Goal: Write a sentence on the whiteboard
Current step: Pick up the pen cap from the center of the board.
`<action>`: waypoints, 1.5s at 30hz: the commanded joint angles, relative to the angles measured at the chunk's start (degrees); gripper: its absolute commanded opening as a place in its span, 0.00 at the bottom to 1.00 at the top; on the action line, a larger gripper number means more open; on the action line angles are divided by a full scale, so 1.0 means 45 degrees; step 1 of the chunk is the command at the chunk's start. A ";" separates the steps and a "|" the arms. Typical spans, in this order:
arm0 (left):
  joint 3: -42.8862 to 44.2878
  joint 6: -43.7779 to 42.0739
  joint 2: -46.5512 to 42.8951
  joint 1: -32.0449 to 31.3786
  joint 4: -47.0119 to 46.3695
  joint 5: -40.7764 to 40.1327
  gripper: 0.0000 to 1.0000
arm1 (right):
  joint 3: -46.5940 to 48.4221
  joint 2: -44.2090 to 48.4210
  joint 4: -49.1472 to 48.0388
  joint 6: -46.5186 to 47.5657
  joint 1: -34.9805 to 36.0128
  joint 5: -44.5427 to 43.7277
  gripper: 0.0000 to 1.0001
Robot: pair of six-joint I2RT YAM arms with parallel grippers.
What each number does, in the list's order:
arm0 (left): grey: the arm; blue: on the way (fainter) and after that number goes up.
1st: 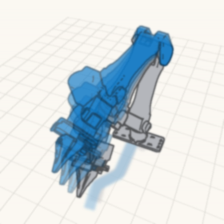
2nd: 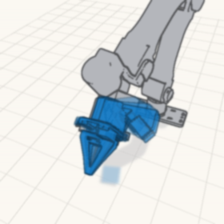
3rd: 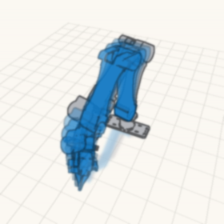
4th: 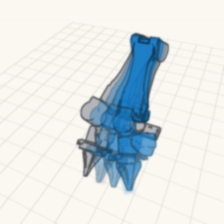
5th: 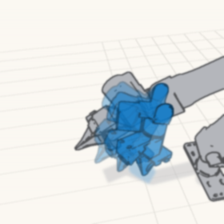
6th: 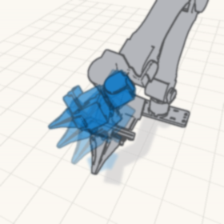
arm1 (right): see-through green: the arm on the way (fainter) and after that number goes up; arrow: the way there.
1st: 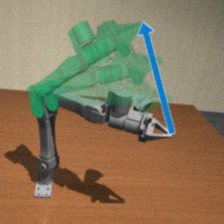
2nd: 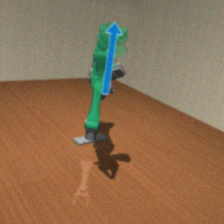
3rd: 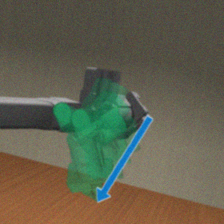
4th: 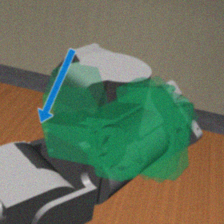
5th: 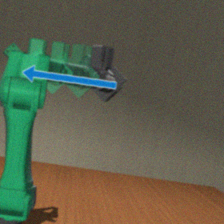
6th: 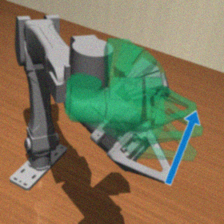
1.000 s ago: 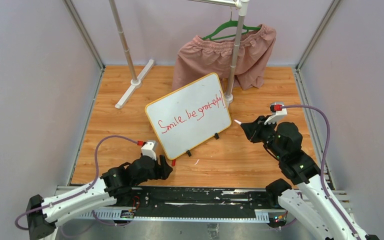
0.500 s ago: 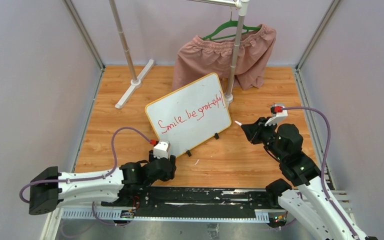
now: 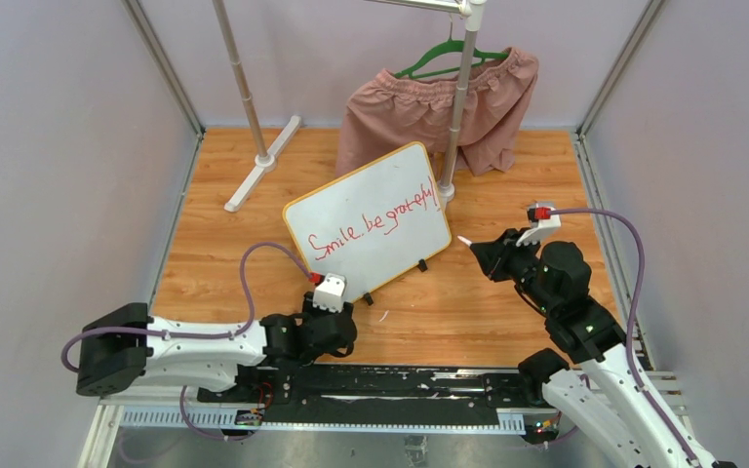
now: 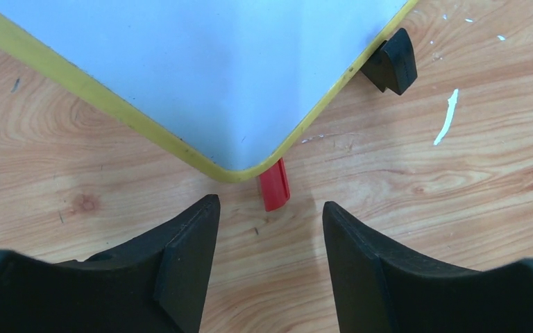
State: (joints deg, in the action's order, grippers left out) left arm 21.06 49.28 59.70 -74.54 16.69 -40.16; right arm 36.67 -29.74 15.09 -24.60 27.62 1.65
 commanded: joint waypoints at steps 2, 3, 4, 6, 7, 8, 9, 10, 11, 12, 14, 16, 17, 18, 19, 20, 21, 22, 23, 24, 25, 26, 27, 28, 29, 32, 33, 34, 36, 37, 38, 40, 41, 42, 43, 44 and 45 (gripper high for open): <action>0.0623 0.0375 0.0893 -0.0126 -0.0315 -0.0864 0.58 | 0.0085 0.0028 0.0095 0.0088 0.0035 0.0236 0.00; 0.0663 0.0392 0.1054 -0.0126 -0.0359 -0.0861 0.57 | 0.0079 0.0017 0.0085 0.0065 0.0035 0.0256 0.00; 0.0713 0.0452 0.1209 -0.0132 -0.0384 -0.0875 0.56 | 0.0075 0.0008 0.0067 0.0065 0.0035 0.0268 0.00; 0.0799 0.0563 0.1463 -0.0123 -0.0369 -0.0914 0.55 | 0.0057 0.0008 0.0044 0.0040 0.0034 0.0284 0.00; 0.0868 0.0599 0.1580 -0.0116 -0.0383 -0.0935 0.54 | 0.0055 0.0007 0.0025 0.0030 0.0035 0.0296 0.00; 0.0916 0.0625 0.1677 -0.0124 -0.0385 -0.0940 0.54 | 0.0055 -0.0003 0.0025 0.0031 0.0037 0.0307 0.00; 0.0951 0.0648 0.1787 -0.0116 -0.0412 -0.0941 0.53 | 0.0055 -0.0004 0.0025 0.0032 0.0035 0.0326 0.00; 0.0978 0.0651 0.1903 -0.0115 -0.0450 -0.0929 0.53 | 0.0055 0.0005 0.0020 0.0021 0.0035 0.0334 0.00; 0.1010 0.0661 0.2003 -0.0115 -0.0476 -0.0905 0.53 | 0.0053 0.0006 0.0015 0.0036 0.0035 0.0336 0.00; 0.1036 0.0684 0.2118 -0.0119 -0.0489 -0.0890 0.52 | 0.0055 0.0006 0.0014 0.0034 0.0035 0.0353 0.00; 0.1076 0.0722 0.2384 -0.0115 -0.0514 -0.0827 0.52 | 0.0075 0.0016 0.0014 0.0034 0.0034 0.0337 0.00; 0.1082 0.0827 0.2583 -0.0115 -0.0505 -0.0821 0.52 | 0.0060 0.0036 0.0020 0.0037 0.0035 0.0336 0.00; 0.1065 0.0886 0.2652 -0.0115 -0.0505 -0.0821 0.51 | 0.0056 0.0047 0.0024 0.0032 0.0033 0.0351 0.00; 0.1036 0.0927 0.2714 -0.0115 -0.0537 -0.0838 0.51 | 0.0055 0.0063 0.0025 0.0034 0.0035 0.0355 0.00; 0.0993 0.0974 0.2756 -0.0115 -0.0561 -0.0840 0.51 | 0.0041 0.0079 0.0020 0.0012 0.0035 0.0356 0.00; 0.0944 0.1014 0.2767 -0.0117 -0.0593 -0.0858 0.50 | 0.0036 0.0082 0.0022 0.0007 0.0035 0.0366 0.00; 0.0913 0.1063 0.2756 -0.0115 -0.0611 -0.0877 0.50 | 0.0051 0.0084 0.0034 0.0016 0.0035 0.0367 0.00; 0.0880 0.1079 0.2757 -0.0115 -0.0626 -0.0897 0.49 | 0.0055 0.0099 0.0038 0.0017 0.0035 0.0357 0.00; 0.0852 0.1081 0.2754 -0.0097 -0.0657 -0.0899 0.48 | 0.0055 0.0099 0.0044 0.0008 0.0035 0.0356 0.00; 0.0848 0.1064 0.2735 -0.0098 -0.0661 -0.0899 0.47 | 0.0065 0.0113 0.0057 0.0016 0.0035 0.0356 0.00; 0.0848 0.1062 0.2737 -0.0095 -0.0635 -0.0916 0.46 | 0.0074 0.0122 0.0058 0.0012 0.0045 0.0356 0.00; 0.0862 0.1061 0.2718 -0.0095 -0.0592 -0.0936 0.45 | 0.0075 0.0138 0.0063 0.0017 0.0036 0.0373 0.00; 0.0866 0.1061 0.2710 -0.0095 -0.0519 -0.0953 0.44 | 0.0092 0.0140 0.0076 0.0017 0.0045 0.0375 0.00; 0.0867 0.1061 0.2683 -0.0095 -0.0480 -0.0957 0.43 | 0.0094 0.0143 0.0088 0.0013 0.0046 0.0375 0.00; 0.0852 0.1071 0.2674 -0.0095 -0.0391 -0.0968 0.42 | 0.0094 0.0160 0.0116 0.0017 0.0024 0.0375 0.00; 0.0819 0.1119 0.2615 -0.0095 -0.0137 -0.1014 0.40 | 0.0075 0.0201 0.0118 0.0000 0.0037 0.0371 0.00; 0.0810 0.1120 0.2605 -0.0095 -0.0066 -0.1016 0.39 | 0.0075 0.0197 0.0122 -0.0020 0.0040 0.0368 0.00; 0.0782 0.1130 0.2572 -0.0095 0.0011 -0.1016 0.38 | 0.0075 0.0194 0.0123 -0.0031 0.0036 0.0374 0.00; 0.0705 0.1156 0.2480 -0.0095 0.0081 -0.1002 0.36 | 0.0093 0.0200 0.0123 -0.0057 0.0035 0.0375 0.00; 0.0652 0.1176 0.2417 -0.0095 0.0098 -0.0998 0.35 | 0.0094 0.0192 0.0128 -0.0080 0.0035 0.0375 0.00; 0.0594 0.1195 0.2333 -0.0095 0.0100 -0.0980 0.33 | 0.0097 0.0198 0.0114 -0.0095 0.0035 0.0402 0.00; 0.0465 0.1249 0.2165 -0.0105 0.0146 -0.0977 0.30 | 0.0094 0.0192 0.0122 -0.0136 0.0036 0.0433 0.00; 0.0414 0.1270 0.2052 -0.0096 0.0174 -0.0987 0.29 | 0.0094 0.0196 0.0123 -0.0170 0.0035 0.0449 0.00; 0.0359 0.1293 0.1973 -0.0095 0.0210 -0.0979 0.28 | 0.0094 0.0199 0.0123 -0.0177 0.0035 0.0486 0.00; 0.0301 0.1310 0.1853 -0.0095 0.0212 -0.0968 0.27 | 0.0094 0.0201 0.0140 -0.0178 0.0035 0.0507 0.00; 0.0242 0.1315 0.1777 -0.0095 0.0207 -0.0959 0.26 | 0.0094 0.0199 0.0152 -0.0178 0.0035 0.0511 0.00; 0.0198 0.1332 0.1682 -0.0095 0.0204 -0.0943 0.25 | 0.0111 0.0221 0.0170 -0.0185 0.0035 0.0539 0.00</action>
State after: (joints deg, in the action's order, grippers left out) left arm 23.51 53.87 68.82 -74.72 15.90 -41.87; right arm 36.67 -29.45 15.09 -24.69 27.62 2.98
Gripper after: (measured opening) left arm 0.269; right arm 0.181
